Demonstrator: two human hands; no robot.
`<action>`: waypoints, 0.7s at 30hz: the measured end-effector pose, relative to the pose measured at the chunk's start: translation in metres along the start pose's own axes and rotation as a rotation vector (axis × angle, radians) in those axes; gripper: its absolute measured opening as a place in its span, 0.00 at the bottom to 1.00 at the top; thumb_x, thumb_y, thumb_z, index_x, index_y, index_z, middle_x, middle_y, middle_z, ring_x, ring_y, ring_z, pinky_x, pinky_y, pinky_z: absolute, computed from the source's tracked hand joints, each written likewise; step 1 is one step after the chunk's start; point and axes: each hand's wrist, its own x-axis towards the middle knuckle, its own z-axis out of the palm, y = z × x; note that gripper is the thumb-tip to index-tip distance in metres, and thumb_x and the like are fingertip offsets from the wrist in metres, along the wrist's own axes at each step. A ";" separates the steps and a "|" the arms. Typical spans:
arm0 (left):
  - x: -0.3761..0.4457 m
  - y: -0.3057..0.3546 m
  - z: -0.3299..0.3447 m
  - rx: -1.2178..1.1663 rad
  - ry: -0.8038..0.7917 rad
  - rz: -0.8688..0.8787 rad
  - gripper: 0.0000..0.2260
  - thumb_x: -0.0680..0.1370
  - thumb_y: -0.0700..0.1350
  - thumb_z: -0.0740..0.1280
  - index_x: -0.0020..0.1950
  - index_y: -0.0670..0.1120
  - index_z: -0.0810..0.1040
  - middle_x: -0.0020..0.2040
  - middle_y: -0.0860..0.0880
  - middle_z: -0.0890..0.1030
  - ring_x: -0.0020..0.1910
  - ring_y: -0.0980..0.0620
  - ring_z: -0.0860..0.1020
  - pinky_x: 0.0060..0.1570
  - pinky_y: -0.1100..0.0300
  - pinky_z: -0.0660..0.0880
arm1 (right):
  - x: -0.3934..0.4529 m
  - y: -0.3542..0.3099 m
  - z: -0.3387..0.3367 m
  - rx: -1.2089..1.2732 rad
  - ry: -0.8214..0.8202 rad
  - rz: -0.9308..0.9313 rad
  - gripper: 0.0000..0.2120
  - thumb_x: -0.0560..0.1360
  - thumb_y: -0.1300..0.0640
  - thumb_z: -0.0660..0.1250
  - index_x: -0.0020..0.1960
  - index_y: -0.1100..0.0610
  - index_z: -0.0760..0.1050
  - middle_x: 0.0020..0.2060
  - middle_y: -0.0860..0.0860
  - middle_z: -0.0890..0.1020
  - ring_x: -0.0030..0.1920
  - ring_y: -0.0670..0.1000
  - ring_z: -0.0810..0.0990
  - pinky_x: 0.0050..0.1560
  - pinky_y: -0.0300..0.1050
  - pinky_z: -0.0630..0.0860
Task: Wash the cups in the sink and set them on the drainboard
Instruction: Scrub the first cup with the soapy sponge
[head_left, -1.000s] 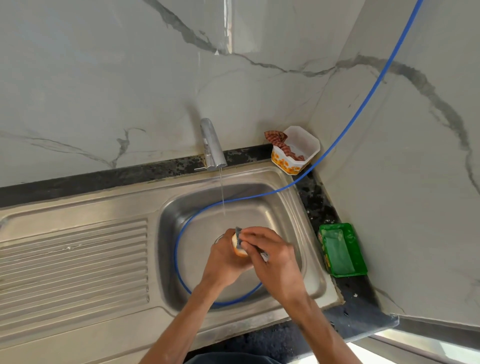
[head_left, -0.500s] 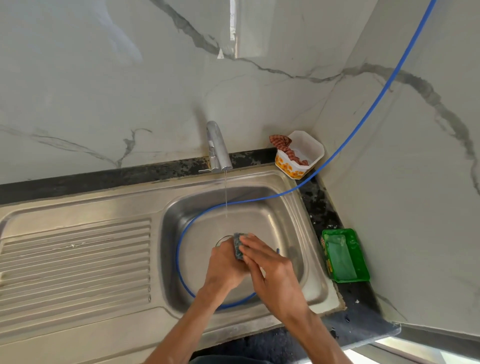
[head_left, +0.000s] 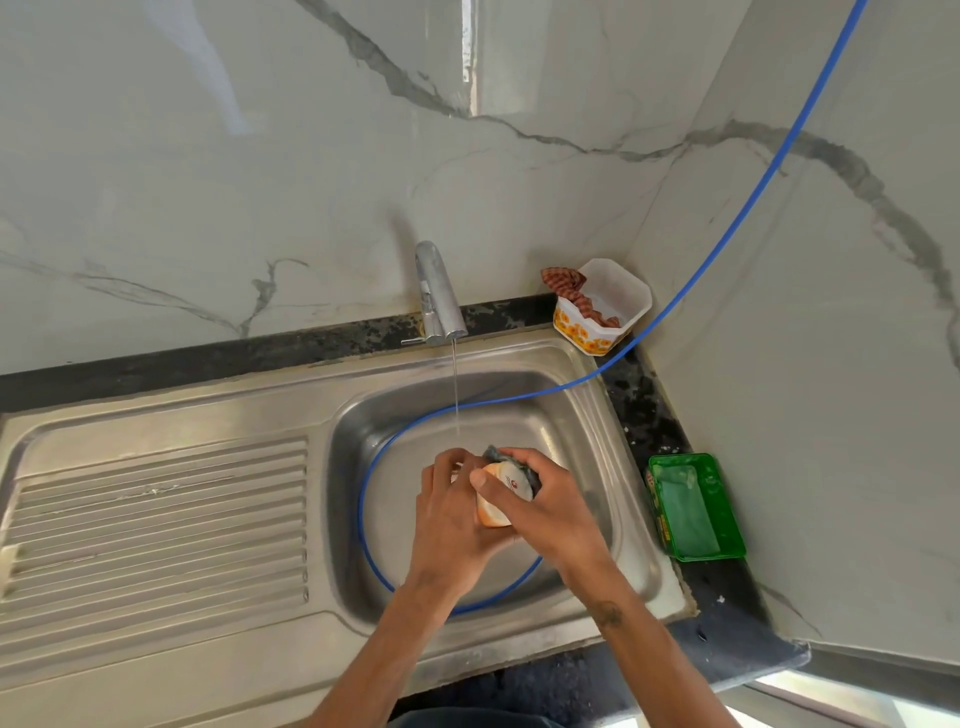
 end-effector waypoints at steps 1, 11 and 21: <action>-0.001 0.000 0.000 0.010 0.005 0.008 0.33 0.65 0.68 0.74 0.66 0.57 0.74 0.65 0.57 0.69 0.62 0.55 0.68 0.60 0.55 0.73 | -0.002 0.002 -0.001 0.035 0.016 0.030 0.25 0.66 0.35 0.80 0.60 0.42 0.81 0.50 0.41 0.87 0.52 0.40 0.85 0.56 0.45 0.84; -0.001 0.013 -0.002 -0.491 -0.297 -0.181 0.44 0.64 0.50 0.86 0.72 0.60 0.65 0.56 0.57 0.83 0.52 0.61 0.84 0.50 0.66 0.80 | -0.027 -0.004 -0.006 0.178 0.262 0.023 0.18 0.64 0.44 0.85 0.50 0.47 0.85 0.41 0.45 0.88 0.43 0.45 0.88 0.45 0.43 0.85; -0.013 0.004 -0.023 -1.004 -0.184 -0.433 0.11 0.82 0.46 0.70 0.60 0.44 0.86 0.55 0.40 0.87 0.59 0.45 0.85 0.66 0.47 0.78 | -0.017 0.020 -0.010 0.368 0.118 0.086 0.20 0.68 0.45 0.82 0.56 0.50 0.85 0.50 0.51 0.88 0.53 0.56 0.87 0.58 0.56 0.84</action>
